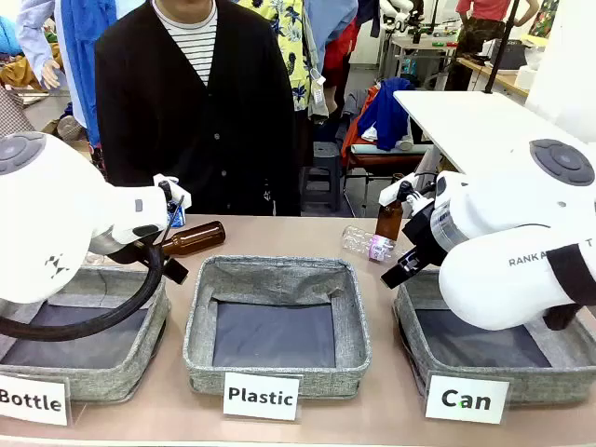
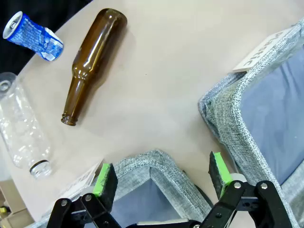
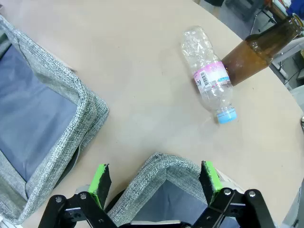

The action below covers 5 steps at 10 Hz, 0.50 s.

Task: Sort the can waste into the basket.
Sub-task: Pick up the can waste from the table and place it in the right Fabric basket.

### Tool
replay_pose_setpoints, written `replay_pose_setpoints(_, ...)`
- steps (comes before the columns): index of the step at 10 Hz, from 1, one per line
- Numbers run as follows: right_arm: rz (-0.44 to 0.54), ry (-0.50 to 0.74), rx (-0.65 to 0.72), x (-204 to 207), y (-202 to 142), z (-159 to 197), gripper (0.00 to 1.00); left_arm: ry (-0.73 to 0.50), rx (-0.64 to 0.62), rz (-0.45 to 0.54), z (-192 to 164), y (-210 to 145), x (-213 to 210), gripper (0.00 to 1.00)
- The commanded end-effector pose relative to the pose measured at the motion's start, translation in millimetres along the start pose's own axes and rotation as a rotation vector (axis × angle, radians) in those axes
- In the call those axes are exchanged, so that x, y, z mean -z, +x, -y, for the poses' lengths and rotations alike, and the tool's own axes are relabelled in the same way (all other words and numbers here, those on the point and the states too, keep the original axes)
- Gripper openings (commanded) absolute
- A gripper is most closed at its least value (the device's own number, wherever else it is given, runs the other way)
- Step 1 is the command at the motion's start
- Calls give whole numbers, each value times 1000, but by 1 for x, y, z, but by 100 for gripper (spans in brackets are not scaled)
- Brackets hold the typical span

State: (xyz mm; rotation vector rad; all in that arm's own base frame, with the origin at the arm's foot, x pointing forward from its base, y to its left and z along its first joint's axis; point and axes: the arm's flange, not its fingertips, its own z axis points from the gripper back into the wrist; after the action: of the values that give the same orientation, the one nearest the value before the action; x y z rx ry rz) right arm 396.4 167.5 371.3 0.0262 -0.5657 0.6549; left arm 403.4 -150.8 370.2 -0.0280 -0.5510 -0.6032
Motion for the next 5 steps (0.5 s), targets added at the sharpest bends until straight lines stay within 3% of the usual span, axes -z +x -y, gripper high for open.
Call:
replay_pose_setpoints(1, 0, 0, 0, 0, 0, 0, 100, 0, 0, 0, 0, 0, 0, 100)
replay_pose_setpoints(5, 0, 0, 0, 0, 0, 0, 100, 0, 0, 0, 0, 0, 0, 100)
